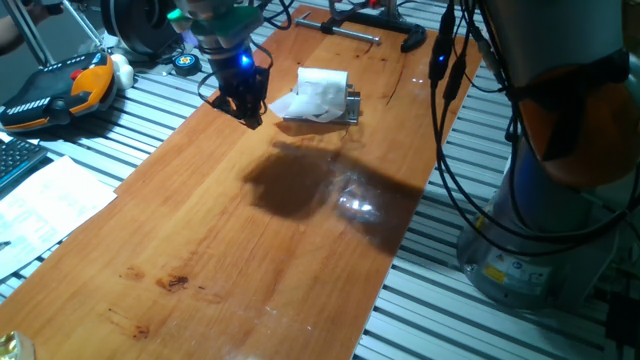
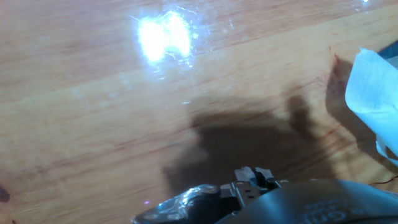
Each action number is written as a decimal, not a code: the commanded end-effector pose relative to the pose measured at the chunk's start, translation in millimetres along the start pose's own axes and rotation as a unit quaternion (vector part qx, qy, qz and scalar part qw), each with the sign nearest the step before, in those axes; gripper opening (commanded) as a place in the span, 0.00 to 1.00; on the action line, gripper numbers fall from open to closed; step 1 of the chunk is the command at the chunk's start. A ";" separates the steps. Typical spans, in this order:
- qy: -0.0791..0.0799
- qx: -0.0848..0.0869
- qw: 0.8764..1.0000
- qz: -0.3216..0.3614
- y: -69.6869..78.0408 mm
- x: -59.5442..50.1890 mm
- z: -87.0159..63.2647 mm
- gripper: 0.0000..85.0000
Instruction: Put the toilet paper on its holder
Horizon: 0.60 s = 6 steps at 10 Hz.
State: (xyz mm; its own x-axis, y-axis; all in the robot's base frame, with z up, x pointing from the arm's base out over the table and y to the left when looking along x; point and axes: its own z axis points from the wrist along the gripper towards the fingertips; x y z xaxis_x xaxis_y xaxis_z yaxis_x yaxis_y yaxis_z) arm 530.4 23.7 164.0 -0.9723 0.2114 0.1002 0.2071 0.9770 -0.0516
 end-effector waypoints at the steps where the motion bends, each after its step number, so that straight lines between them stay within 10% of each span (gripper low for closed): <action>1: -0.005 0.001 1.000 0.000 -0.2 -0.1 0.2 0.01; 6: -0.007 0.008 1.000 0.001 -0.5 -0.3 0.5 0.01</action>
